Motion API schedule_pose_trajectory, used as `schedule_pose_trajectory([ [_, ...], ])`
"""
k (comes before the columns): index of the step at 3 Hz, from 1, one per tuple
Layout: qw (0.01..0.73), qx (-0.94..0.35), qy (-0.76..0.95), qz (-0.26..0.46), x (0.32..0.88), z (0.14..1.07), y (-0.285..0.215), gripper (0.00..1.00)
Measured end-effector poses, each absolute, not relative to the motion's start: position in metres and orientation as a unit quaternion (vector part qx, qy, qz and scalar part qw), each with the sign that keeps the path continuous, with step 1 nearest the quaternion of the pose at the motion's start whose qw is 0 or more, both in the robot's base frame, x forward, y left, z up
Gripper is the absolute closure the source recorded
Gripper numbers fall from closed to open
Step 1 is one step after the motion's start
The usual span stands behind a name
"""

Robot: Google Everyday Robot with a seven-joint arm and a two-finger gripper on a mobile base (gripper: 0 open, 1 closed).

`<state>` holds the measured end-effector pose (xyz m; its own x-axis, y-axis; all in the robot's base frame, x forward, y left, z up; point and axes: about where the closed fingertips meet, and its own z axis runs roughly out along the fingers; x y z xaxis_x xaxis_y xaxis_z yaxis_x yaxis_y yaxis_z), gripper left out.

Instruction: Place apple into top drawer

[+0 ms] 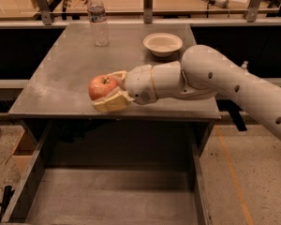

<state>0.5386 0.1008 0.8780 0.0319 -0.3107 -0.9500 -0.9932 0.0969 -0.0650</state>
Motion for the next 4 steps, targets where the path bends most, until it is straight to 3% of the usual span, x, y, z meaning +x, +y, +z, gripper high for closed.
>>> schedule_pose_trajectory([
  [3, 0.406, -0.586, 0.58, 0.395, 0.413, 0.865, 0.051, 1.0],
  [4, 0.385, -0.594, 0.588, 0.391, 0.395, 0.823, 0.069, 1.0],
])
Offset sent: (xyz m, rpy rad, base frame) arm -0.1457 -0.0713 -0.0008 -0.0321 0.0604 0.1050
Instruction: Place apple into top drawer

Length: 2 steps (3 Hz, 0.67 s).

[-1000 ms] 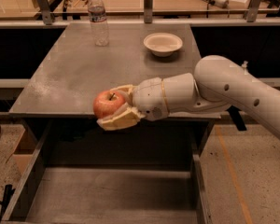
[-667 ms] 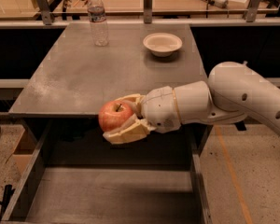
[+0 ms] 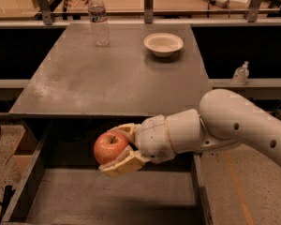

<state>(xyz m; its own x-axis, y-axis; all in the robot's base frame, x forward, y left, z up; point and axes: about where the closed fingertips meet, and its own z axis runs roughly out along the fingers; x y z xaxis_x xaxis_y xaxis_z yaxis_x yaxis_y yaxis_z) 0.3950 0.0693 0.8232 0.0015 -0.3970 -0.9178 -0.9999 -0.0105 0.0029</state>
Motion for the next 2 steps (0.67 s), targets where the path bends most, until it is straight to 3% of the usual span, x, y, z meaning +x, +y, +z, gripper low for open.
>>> schedule_pose_trajectory([
  [2, 0.359, -0.55, 0.673, 0.341, 0.403, 0.69, 0.101, 1.0],
])
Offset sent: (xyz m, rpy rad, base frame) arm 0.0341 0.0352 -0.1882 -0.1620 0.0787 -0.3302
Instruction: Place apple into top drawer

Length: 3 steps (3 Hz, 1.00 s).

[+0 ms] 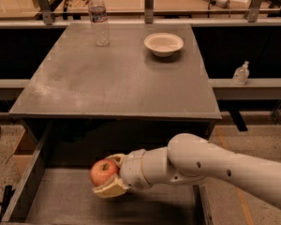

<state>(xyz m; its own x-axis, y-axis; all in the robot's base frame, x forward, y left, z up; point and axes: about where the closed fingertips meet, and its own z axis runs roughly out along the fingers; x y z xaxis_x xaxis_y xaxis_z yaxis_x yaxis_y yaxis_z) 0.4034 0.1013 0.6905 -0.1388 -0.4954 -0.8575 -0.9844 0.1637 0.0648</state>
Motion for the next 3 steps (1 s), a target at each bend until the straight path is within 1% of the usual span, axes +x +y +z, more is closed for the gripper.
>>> schedule_pose_trajectory([
  [1, 0.364, -0.532, 0.703, 0.299, 0.415, 0.657, 0.102, 1.0],
  [2, 0.377, -0.519, 0.722, 0.261, 0.432, 0.639, 0.097, 0.82],
  [3, 0.385, -0.516, 0.727, 0.239, 0.442, 0.635, 0.092, 0.59],
])
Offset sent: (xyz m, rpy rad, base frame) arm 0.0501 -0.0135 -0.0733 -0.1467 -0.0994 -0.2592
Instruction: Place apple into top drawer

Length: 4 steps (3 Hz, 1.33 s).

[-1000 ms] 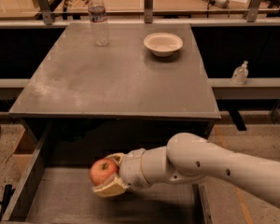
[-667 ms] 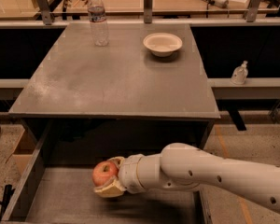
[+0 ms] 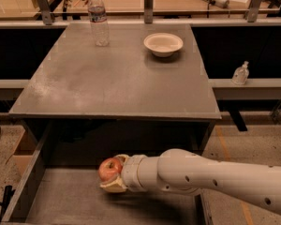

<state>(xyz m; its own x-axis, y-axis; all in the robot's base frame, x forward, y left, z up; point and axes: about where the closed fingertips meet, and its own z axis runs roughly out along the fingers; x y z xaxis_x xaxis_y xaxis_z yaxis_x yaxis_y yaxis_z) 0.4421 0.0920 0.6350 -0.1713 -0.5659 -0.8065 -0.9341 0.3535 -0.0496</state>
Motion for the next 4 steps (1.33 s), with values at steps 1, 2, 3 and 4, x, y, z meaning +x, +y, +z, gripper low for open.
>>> schedule_pose_trajectory([
  [1, 0.396, -0.518, 0.724, 0.228, 0.45, 0.641, 0.086, 0.36],
  [2, 0.398, -0.521, 0.721, 0.224, 0.452, 0.649, 0.076, 0.38],
  [3, 0.396, -0.525, 0.718, 0.229, 0.451, 0.656, 0.069, 0.35],
  [4, 0.398, -0.528, 0.712, 0.235, 0.452, 0.666, 0.063, 0.12],
])
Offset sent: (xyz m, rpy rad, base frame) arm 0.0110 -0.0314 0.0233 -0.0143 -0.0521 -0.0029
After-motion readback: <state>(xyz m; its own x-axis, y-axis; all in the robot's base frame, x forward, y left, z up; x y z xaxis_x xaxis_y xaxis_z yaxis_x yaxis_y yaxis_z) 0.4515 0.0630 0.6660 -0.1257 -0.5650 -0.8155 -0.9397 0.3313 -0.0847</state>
